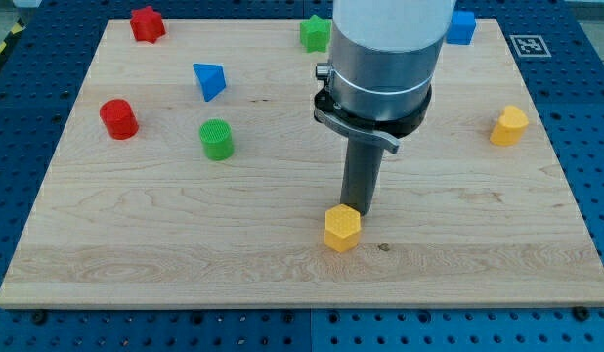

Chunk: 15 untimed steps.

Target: Push the yellow hexagon towards the bottom left

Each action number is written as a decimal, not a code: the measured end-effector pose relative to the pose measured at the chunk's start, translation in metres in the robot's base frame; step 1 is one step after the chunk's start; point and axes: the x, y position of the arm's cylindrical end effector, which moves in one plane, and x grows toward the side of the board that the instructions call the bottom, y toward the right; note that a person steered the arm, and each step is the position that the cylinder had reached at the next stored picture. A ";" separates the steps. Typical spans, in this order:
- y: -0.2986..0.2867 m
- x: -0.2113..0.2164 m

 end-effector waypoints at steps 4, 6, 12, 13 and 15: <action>0.014 0.018; 0.008 0.029; -0.075 0.034; -0.086 0.031; -0.049 0.043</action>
